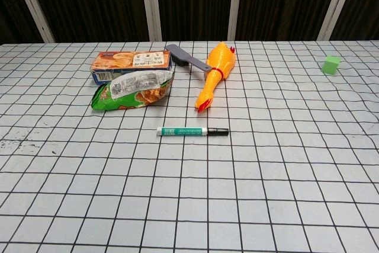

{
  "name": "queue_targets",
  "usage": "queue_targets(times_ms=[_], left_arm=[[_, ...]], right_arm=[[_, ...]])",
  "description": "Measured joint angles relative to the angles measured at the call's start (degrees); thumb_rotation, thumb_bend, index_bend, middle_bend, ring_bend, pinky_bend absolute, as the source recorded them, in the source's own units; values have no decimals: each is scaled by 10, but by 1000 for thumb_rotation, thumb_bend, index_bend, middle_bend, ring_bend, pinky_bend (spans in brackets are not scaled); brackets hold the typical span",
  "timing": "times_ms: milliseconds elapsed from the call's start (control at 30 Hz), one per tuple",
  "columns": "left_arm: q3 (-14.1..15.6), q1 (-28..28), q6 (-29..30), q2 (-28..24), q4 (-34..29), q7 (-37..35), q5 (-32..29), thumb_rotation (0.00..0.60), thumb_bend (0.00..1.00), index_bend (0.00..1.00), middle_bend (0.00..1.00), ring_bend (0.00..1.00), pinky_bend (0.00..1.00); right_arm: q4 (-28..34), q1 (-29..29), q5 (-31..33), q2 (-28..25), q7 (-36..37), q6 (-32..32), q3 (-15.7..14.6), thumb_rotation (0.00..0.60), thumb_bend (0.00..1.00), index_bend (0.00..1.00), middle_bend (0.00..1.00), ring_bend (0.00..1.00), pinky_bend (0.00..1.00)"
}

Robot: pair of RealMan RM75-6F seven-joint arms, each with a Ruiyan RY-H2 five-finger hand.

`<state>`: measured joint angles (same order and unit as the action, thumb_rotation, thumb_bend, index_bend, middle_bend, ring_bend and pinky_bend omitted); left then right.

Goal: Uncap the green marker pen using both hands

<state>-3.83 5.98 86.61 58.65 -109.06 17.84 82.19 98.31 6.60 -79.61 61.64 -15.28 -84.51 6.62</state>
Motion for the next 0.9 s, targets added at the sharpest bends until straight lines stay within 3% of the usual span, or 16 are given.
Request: queue_targets(times_ms=[400,600,900], left_arm=[[3,-2,1,6,7,-7,6,600,531,0,0,0,0],[-2,2,-2,4,4,-5,4,600,457,5,0,0,0],[-11,25,-29,27,-7,45,-11,600,457,126,0,0,0]], right_arm=[[1,2,8,10,6,7,2,600,117,70,25,23,0],[7,4,19,9,-4,12,4,600,118,84,25,23,0],[14,6,32,6,-9,20,6,600,118,89,25,23,0]])
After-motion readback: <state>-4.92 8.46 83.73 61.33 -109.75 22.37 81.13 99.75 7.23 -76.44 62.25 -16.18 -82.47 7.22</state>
